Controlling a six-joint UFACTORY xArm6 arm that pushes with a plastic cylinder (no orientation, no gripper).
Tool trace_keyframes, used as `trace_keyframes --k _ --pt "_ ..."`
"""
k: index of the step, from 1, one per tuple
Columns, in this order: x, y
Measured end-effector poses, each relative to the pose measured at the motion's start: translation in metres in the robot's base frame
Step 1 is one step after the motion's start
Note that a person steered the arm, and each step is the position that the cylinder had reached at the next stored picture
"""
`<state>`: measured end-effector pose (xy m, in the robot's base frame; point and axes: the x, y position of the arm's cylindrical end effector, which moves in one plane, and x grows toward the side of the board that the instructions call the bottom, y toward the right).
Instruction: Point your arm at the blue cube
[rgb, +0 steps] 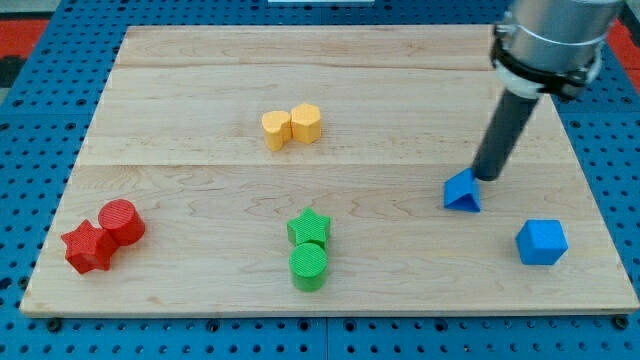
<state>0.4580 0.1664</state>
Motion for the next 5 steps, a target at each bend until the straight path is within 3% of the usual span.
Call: trace_keyframes --k 2,5 --pt "0.005 -0.014" --pt "0.056 0.053"
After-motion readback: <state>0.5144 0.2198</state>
